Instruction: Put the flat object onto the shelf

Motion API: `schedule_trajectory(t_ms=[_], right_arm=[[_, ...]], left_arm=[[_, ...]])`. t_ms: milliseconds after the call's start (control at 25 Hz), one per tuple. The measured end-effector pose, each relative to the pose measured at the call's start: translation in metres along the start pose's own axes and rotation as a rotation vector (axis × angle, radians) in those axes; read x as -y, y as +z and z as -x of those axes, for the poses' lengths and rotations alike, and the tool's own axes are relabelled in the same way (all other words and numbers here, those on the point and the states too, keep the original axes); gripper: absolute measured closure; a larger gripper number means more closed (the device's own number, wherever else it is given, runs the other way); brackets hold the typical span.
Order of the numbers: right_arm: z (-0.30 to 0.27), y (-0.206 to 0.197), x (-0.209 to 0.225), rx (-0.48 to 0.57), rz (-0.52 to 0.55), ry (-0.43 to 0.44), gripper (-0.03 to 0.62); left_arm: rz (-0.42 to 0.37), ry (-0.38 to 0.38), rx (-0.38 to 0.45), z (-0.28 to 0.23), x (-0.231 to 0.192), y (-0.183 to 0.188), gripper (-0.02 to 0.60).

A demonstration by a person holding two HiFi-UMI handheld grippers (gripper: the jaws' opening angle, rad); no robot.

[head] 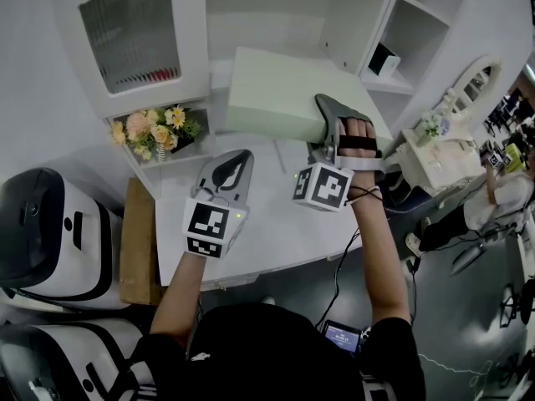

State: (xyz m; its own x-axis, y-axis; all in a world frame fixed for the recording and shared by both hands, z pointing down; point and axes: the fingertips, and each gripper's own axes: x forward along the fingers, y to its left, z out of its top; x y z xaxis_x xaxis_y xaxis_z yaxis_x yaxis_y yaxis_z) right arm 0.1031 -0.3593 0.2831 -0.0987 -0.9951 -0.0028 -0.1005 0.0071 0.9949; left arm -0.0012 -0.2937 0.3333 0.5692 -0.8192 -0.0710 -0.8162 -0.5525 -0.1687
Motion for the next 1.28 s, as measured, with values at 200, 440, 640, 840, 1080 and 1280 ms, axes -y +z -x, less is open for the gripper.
schedule_trajectory(t_ms=[200,440,640,840,1080,1280], right_arm=[[-0.002,0.002,-0.001,0.014,0.019,-0.001,0.318],[-0.007,0.002,-0.003,0.03,0.044,-0.001,0.317],[-0.013,0.003,-0.006,0.045,0.074,0.006,0.316],[-0.019,0.006,-0.01,0.069,0.085,0.008,0.316],[-0.029,0.008,-0.011,0.088,0.08,0.018,0.313],[-0.037,0.006,-0.013,0.094,0.073,0.031,0.307]], left_arm=[[0.009,0.004,-0.019,-0.001,0.001,-0.004,0.575],[-0.002,0.023,-0.006,-0.004,-0.001,-0.004,0.575],[-0.002,0.038,-0.008,-0.006,-0.003,-0.004,0.575],[-0.002,0.059,-0.014,-0.007,-0.006,-0.007,0.575],[-0.003,0.079,-0.019,-0.01,-0.009,-0.01,0.575],[0.005,0.094,-0.025,-0.014,-0.011,-0.012,0.575]])
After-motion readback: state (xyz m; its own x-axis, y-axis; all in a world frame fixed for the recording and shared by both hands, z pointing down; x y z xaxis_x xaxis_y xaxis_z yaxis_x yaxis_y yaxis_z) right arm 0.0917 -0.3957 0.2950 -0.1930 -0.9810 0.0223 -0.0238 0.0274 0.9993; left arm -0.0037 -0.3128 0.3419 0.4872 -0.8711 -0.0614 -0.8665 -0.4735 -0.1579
